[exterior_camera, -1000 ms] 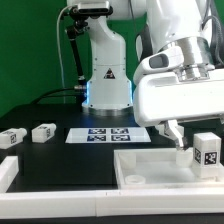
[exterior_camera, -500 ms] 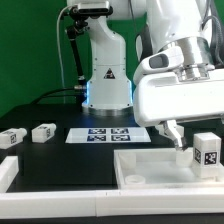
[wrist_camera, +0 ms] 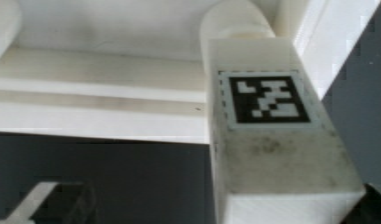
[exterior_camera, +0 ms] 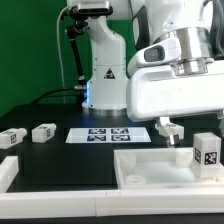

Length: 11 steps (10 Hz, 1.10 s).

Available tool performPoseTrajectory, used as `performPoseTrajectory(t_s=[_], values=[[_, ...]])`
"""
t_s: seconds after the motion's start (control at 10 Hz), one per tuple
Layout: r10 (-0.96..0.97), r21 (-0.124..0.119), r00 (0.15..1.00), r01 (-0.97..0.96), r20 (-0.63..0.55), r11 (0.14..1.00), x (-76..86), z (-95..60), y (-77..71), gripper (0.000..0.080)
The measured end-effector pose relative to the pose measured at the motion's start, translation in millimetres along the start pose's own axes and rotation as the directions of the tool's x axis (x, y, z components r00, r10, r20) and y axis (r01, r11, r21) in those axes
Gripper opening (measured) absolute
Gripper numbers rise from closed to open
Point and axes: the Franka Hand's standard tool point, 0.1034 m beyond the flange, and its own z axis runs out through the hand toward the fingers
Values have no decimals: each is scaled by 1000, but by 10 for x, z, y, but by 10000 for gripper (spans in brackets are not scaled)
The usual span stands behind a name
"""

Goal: Assemble square table

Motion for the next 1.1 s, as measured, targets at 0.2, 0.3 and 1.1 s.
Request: performPoseTrajectory(t_s=[0.2, 0.3, 1.1], values=[[17, 24, 981, -22, 192, 999, 1, 6, -45, 648], [56, 25, 963, -64, 263, 998, 12, 15, -96, 648], [63, 11, 917, -74, 395, 997, 52, 84, -100, 648]])
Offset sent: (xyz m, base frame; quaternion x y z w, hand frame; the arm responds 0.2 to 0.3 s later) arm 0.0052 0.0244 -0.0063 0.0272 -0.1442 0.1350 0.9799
